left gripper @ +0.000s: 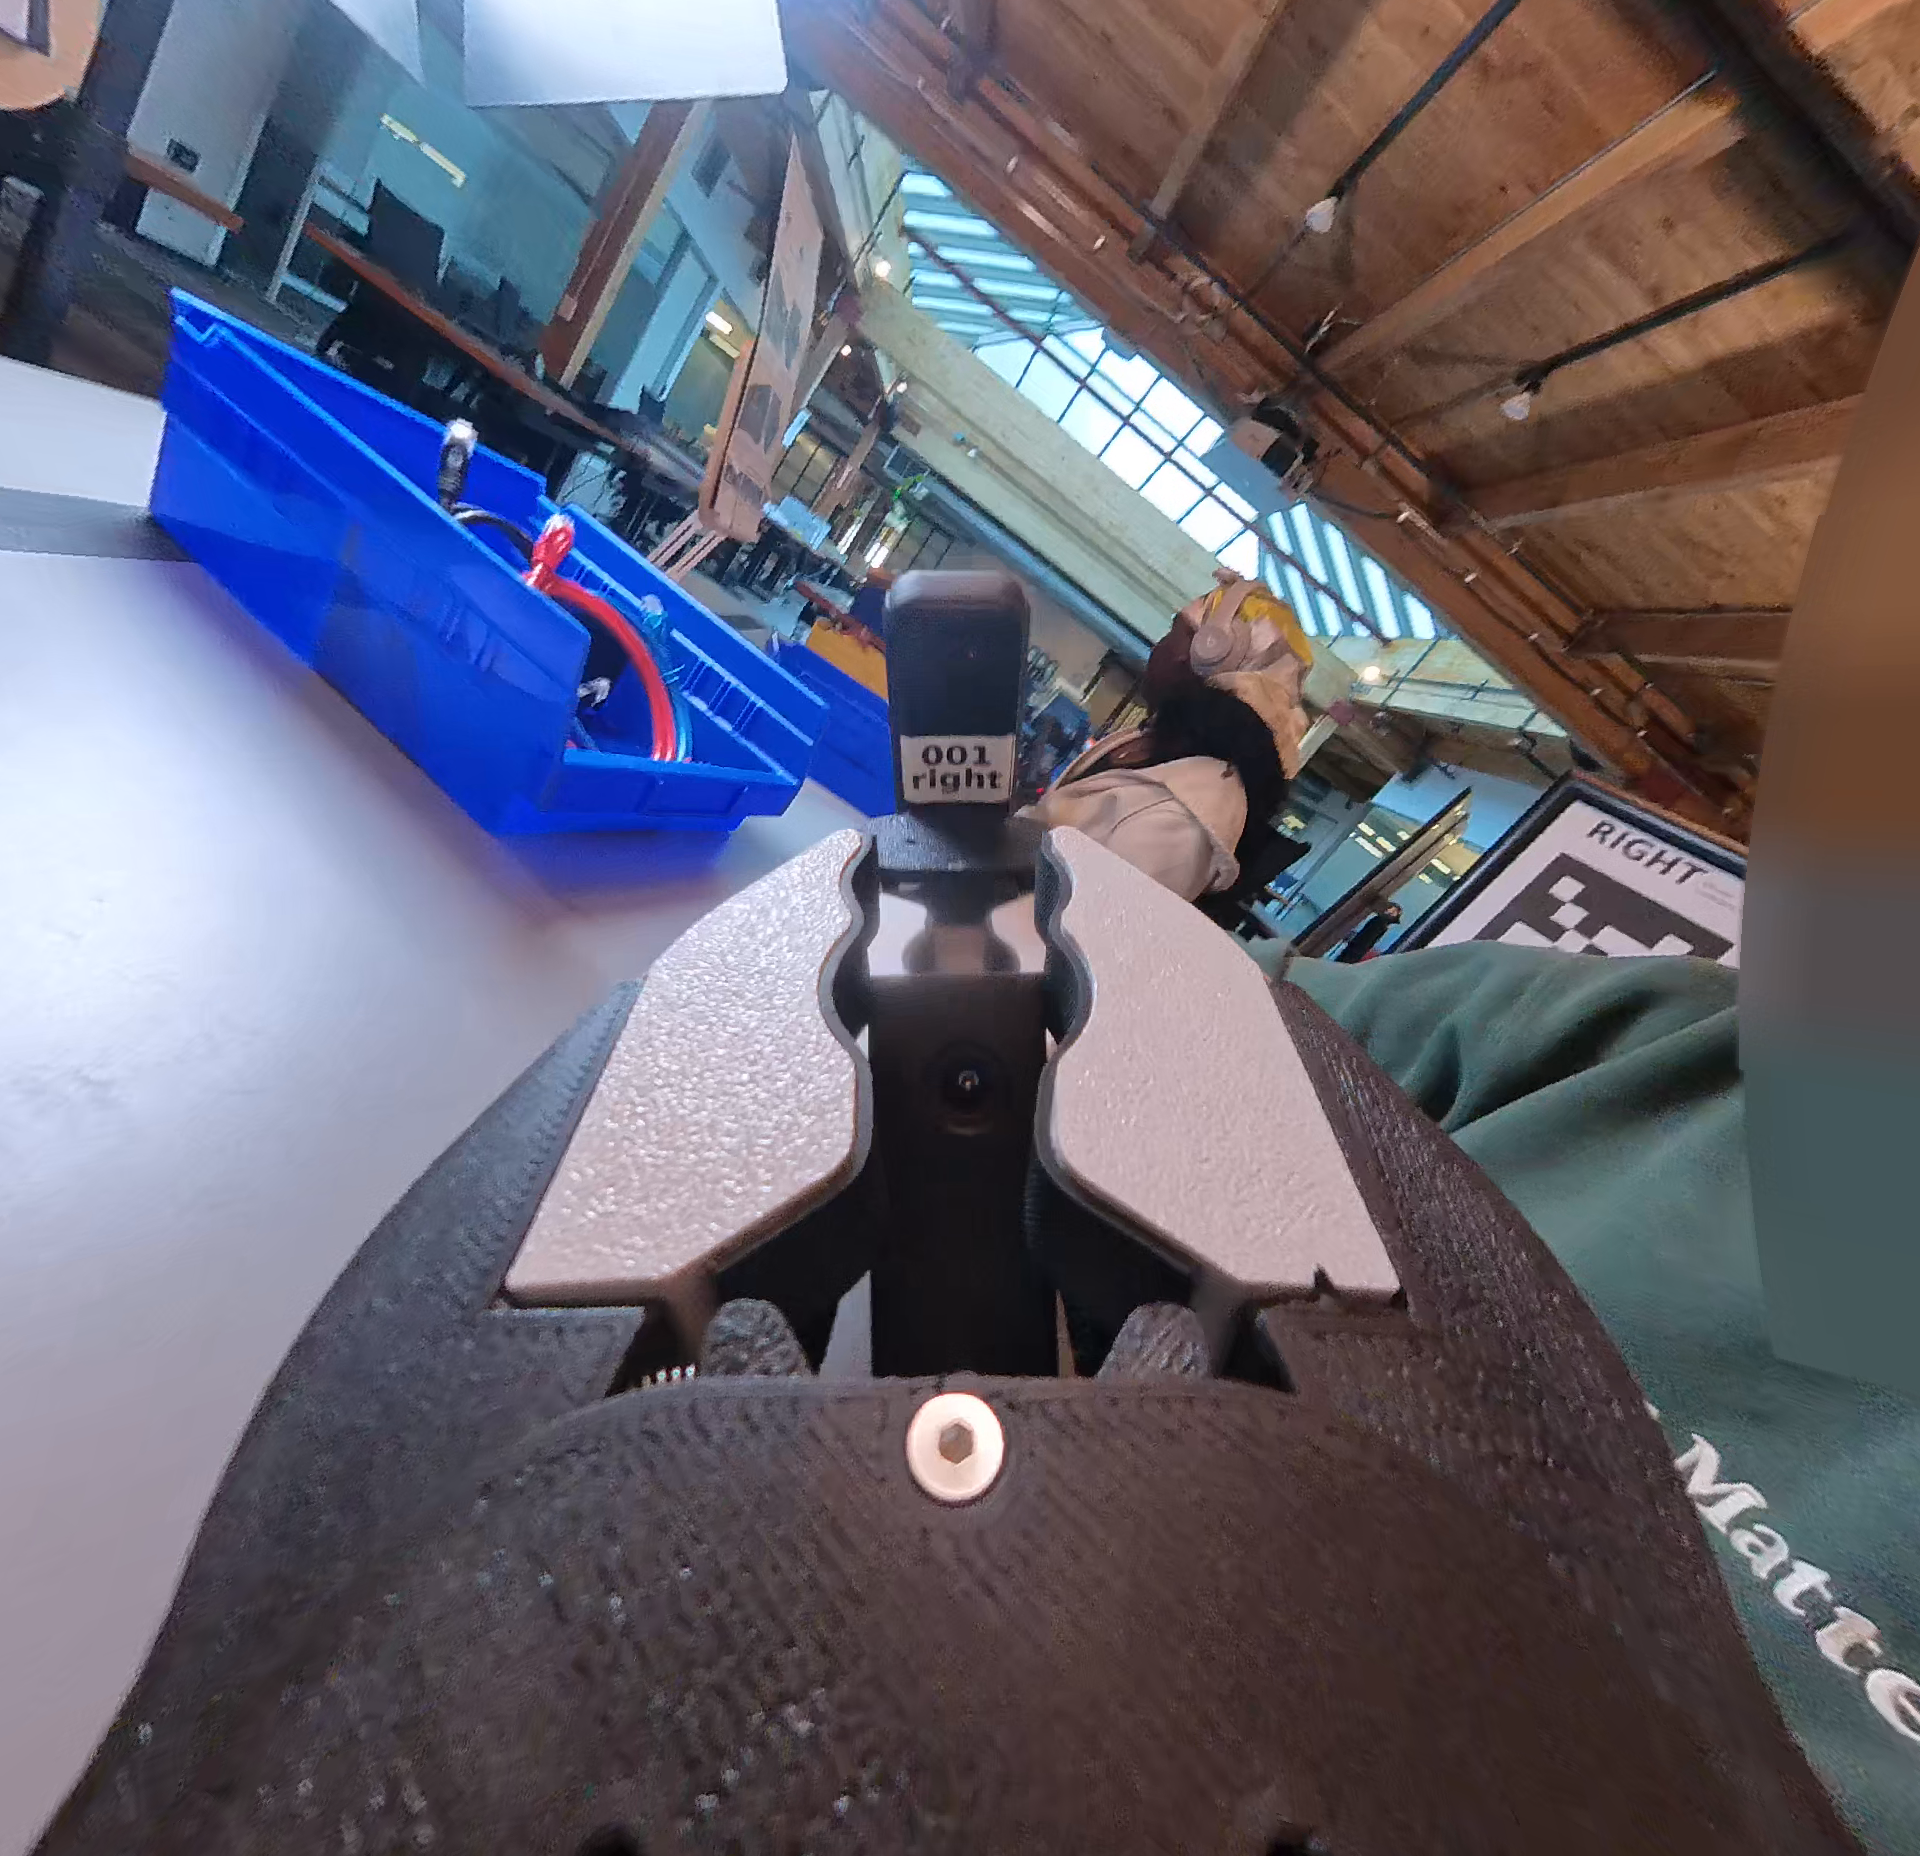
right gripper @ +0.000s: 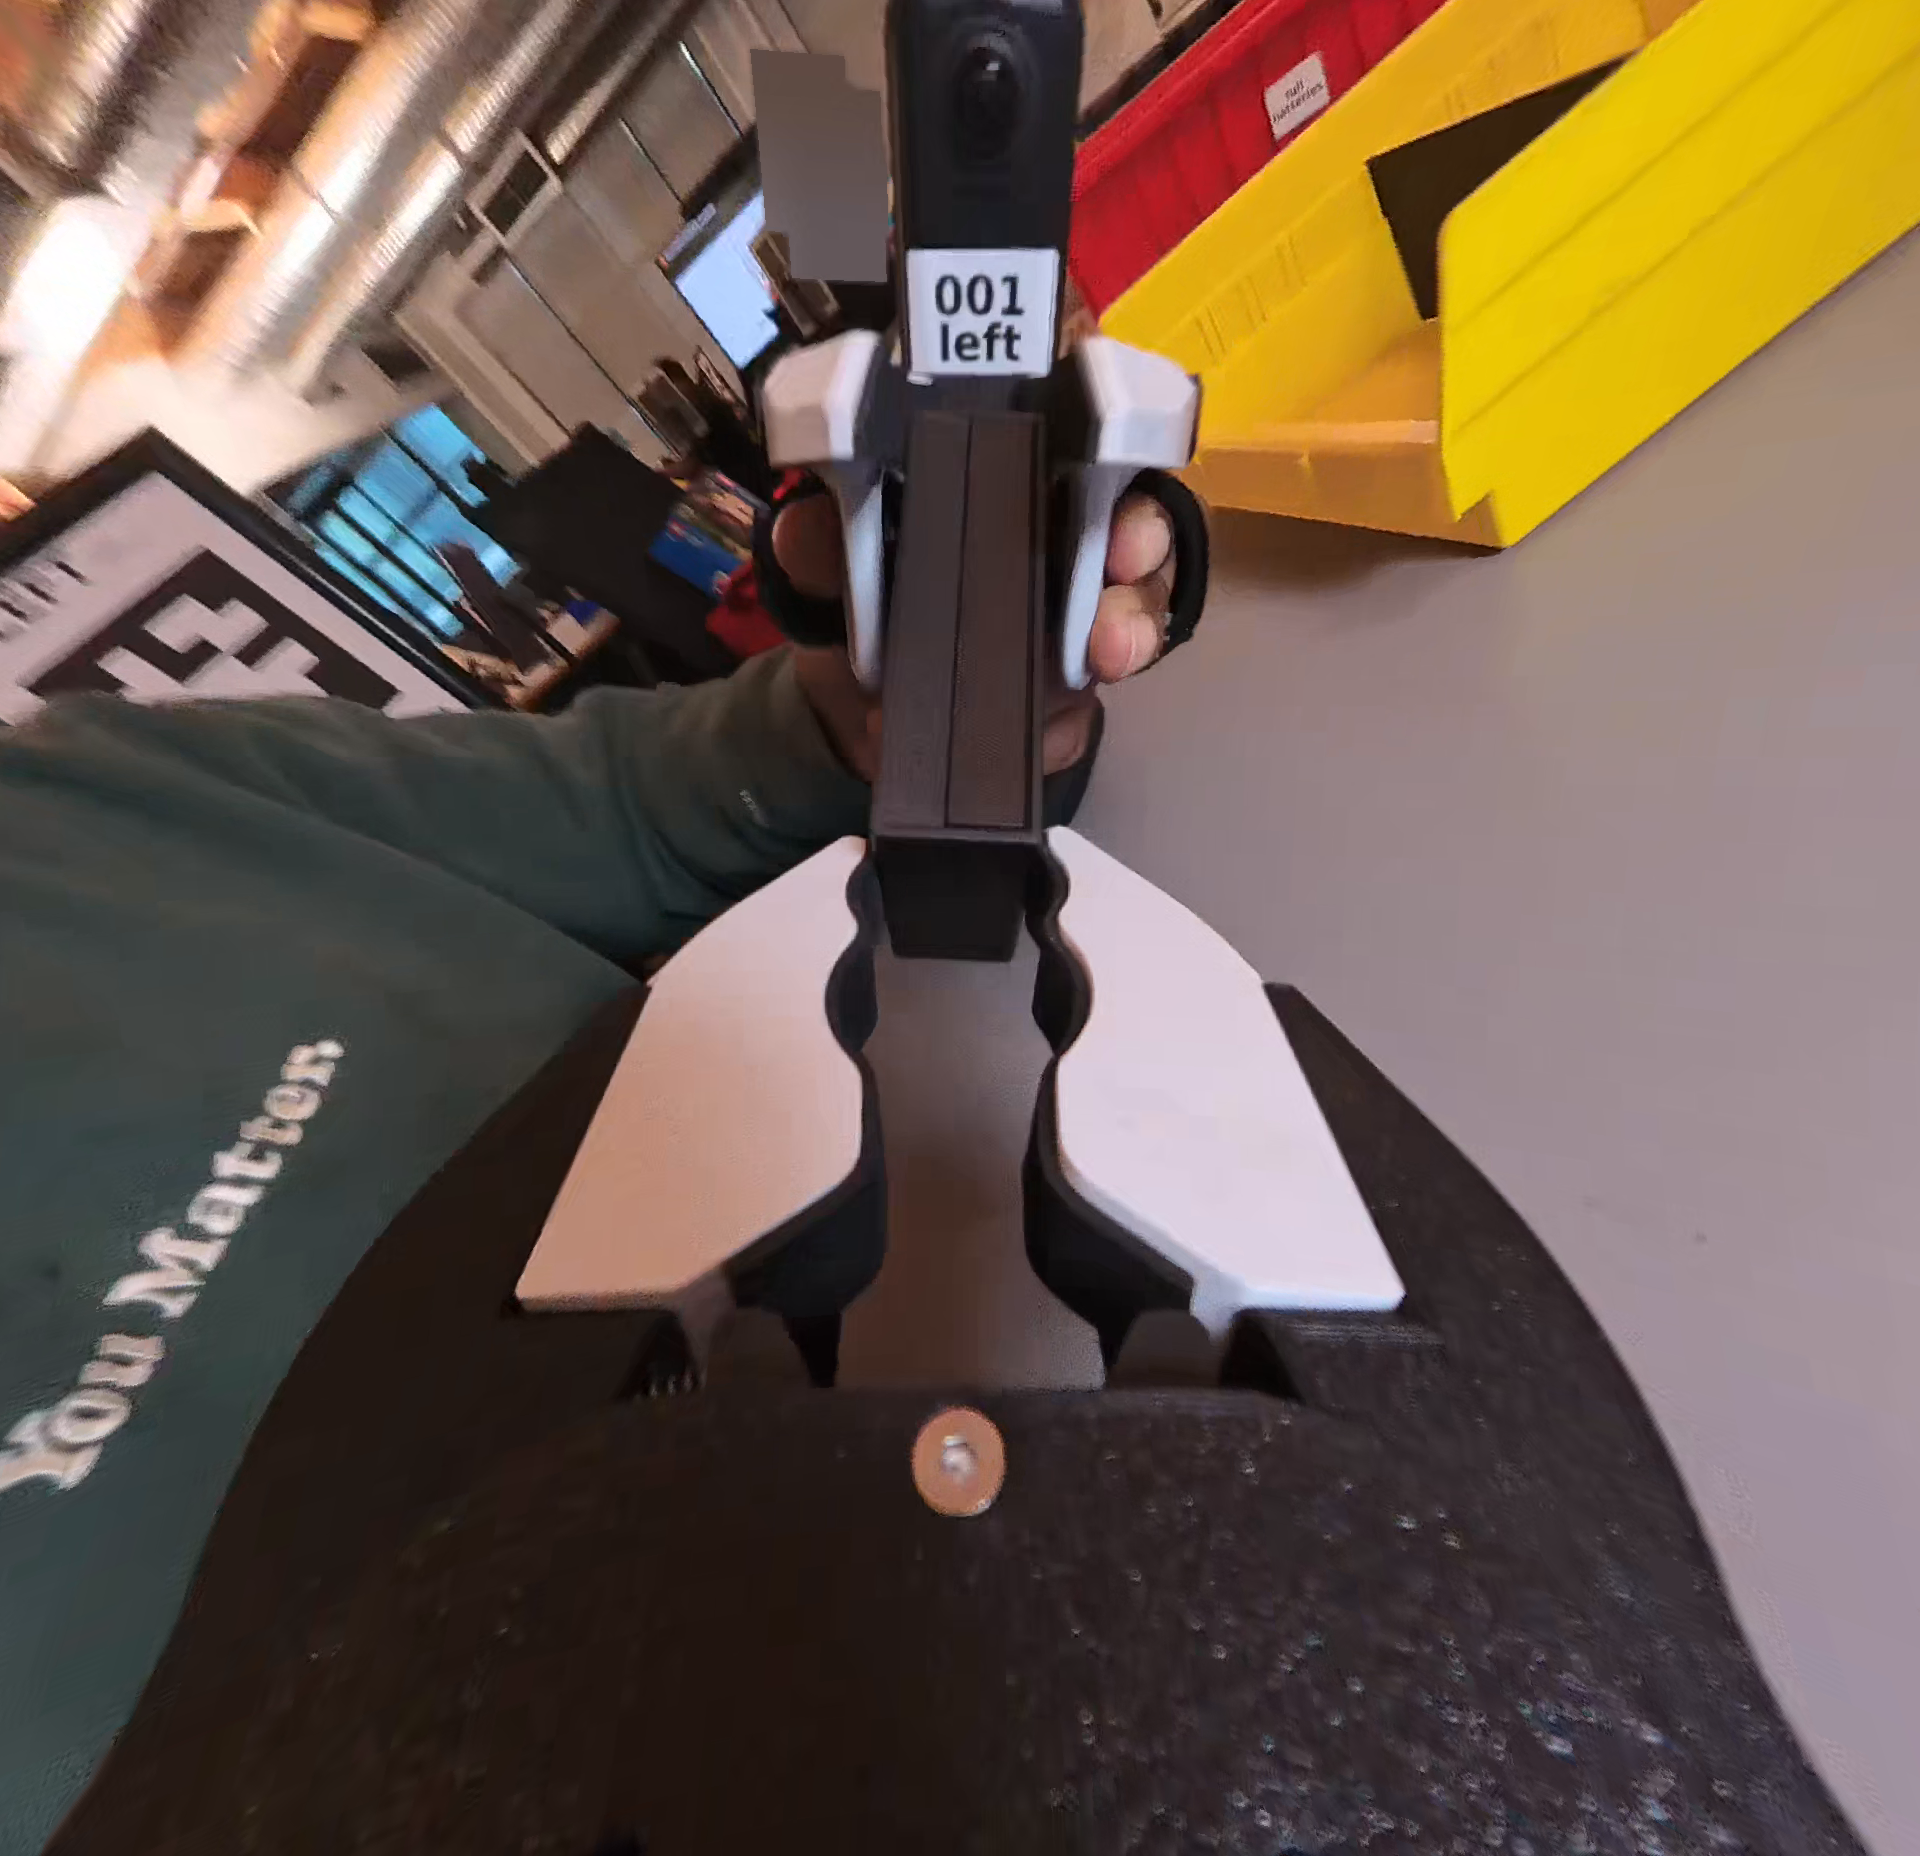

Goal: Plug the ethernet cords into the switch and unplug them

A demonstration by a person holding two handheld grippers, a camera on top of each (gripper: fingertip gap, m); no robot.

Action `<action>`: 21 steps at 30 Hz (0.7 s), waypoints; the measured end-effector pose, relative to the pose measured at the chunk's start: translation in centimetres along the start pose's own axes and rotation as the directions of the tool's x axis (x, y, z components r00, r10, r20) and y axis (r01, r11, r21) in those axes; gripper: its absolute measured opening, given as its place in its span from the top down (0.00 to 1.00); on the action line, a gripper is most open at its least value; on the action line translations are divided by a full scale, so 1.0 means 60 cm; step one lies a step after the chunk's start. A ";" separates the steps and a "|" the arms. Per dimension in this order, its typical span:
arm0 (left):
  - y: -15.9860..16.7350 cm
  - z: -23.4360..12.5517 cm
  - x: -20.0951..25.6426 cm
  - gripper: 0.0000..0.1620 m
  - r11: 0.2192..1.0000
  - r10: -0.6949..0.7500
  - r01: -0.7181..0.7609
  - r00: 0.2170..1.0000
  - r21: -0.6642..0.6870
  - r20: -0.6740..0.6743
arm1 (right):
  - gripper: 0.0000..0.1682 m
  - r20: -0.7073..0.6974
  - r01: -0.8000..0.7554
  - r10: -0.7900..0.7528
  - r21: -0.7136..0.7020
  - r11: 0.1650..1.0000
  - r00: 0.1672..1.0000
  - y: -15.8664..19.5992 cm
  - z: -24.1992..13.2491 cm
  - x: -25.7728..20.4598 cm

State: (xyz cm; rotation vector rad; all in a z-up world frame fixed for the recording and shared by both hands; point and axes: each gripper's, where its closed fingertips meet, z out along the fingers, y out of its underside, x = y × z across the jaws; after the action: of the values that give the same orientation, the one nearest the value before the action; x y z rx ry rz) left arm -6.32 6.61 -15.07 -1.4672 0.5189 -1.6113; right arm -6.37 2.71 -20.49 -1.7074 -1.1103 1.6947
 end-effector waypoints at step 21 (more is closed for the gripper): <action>0.073 0.006 0.028 0.57 0.658 0.676 -0.657 0.731 -0.368 -0.096 | 0.82 0.289 -0.350 0.327 0.030 0.936 0.900 -0.021 -0.062 -0.033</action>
State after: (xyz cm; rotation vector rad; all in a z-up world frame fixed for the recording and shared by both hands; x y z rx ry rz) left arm -4.47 2.99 -17.47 -1.3399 1.2426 -0.8970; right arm -2.81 2.52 -17.90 -1.7233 -0.8773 2.2238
